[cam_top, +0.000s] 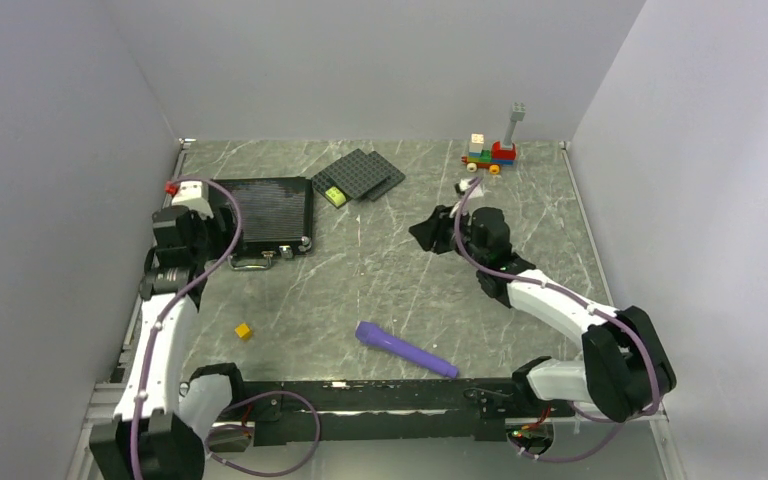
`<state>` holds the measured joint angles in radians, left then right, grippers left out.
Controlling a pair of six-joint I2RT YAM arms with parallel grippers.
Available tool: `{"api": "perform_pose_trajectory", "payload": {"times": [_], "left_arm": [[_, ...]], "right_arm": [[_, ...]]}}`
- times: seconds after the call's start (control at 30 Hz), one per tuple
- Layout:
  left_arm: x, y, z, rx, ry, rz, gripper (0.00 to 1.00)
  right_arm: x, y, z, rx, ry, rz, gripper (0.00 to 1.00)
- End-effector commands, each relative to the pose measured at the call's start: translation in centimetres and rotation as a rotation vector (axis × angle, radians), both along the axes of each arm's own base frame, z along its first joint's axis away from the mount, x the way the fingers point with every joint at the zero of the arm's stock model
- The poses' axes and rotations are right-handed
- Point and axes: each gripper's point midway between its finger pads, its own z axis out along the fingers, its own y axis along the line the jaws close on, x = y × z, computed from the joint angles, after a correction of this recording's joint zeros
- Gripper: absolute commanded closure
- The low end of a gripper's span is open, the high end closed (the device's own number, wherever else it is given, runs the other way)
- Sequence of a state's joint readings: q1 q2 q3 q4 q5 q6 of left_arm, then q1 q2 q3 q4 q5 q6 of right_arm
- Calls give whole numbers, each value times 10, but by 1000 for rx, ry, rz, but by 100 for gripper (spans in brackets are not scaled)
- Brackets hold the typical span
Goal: Pack up texas hold em set
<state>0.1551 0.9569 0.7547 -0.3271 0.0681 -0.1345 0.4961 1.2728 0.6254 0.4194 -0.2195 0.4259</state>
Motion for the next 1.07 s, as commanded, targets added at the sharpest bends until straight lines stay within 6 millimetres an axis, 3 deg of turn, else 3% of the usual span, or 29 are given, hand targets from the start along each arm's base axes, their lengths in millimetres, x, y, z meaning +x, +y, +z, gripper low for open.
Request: {"api": "perform_pose_trajectory", "payload": {"times": [0.0,0.13,0.3,0.53,0.7,1.03], "left_arm": [[-11,-17,32,-20,-132,-56,13],[-27,-28,56,-21,-222,-104,6],[-49,-38,80,-10,-342,-145,1],[-68,-51,91,-21,-405,-200,1],[-73,-54,96,-8,-423,-216,1],[-76,-57,99,1,-430,-226,1]], "right_arm": [[5,-39,-3,-19,43,-88,59],[8,-82,-1,-103,48,-214,58],[-1,-128,18,-215,-11,-388,57],[-25,-170,43,-255,-155,-547,56],[-36,-183,56,-254,-220,-597,56],[-37,-177,60,-240,-214,-566,54]]}}
